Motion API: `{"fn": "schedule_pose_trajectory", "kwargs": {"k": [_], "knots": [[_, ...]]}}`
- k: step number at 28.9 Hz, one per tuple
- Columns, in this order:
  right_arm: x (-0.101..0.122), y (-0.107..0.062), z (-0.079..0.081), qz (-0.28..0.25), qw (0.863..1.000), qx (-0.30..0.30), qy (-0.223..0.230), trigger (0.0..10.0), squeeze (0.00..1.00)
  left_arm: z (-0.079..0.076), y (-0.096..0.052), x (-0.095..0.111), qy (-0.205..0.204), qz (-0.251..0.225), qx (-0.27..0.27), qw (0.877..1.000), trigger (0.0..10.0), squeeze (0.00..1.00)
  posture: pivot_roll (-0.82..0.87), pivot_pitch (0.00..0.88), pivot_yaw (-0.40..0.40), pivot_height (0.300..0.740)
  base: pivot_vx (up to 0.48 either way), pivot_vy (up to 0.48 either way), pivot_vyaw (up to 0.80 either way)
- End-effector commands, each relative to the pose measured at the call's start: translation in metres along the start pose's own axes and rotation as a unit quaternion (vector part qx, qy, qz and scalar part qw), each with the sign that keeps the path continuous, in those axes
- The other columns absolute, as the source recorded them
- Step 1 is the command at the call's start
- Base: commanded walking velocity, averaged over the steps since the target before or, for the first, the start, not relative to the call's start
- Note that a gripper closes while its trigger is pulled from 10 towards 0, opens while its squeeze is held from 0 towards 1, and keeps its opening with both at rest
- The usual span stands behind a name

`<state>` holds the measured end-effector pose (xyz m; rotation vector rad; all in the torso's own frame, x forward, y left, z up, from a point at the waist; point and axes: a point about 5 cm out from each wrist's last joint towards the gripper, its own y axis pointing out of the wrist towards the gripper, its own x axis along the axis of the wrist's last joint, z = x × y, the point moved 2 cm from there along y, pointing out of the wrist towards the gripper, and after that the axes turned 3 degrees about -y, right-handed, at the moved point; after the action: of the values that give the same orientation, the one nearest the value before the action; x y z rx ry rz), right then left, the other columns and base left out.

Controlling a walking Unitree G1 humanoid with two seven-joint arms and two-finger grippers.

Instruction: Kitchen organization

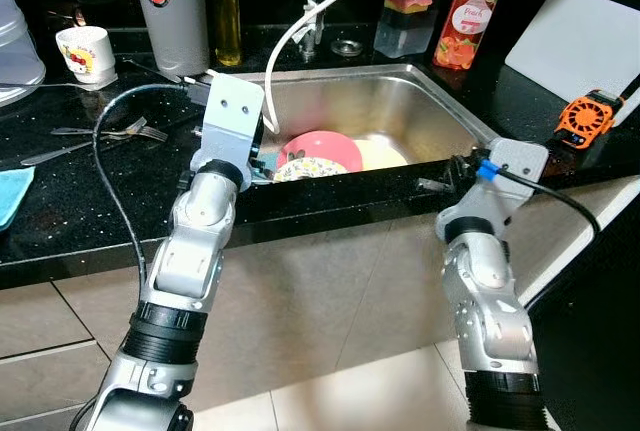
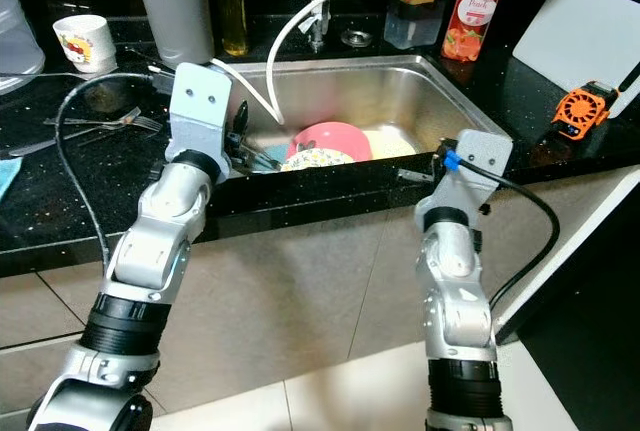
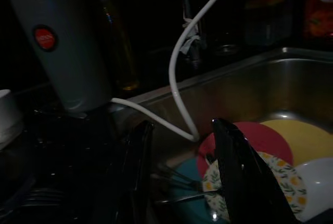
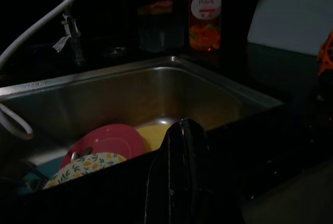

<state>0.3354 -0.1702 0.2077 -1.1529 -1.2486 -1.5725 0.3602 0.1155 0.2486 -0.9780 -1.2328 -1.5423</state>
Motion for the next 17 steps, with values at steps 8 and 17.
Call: {"fn": "schedule_pose_trajectory", "kwargs": {"k": [8, 17], "knots": [[0.0, -0.005, -0.007, 0.007, 1.0, -0.011, -0.005, 10.0, 0.0, -0.001, -0.004, -0.003, -0.002, 0.003, -0.008, 1.0, 10.0, 0.0, 0.14, 0.043, -0.059, 0.74, 0.0, 0.0, 0.0], [0.002, -0.008, -0.013, 0.005, 1.0, -0.03, -0.001, 10.0, 0.0, -0.004, -0.006, 0.0, 0.001, 0.002, -0.026, 1.0, 10.0, 0.0, 0.16, 0.088, -0.022, 0.74, 0.0, 0.0, 0.0]]}}
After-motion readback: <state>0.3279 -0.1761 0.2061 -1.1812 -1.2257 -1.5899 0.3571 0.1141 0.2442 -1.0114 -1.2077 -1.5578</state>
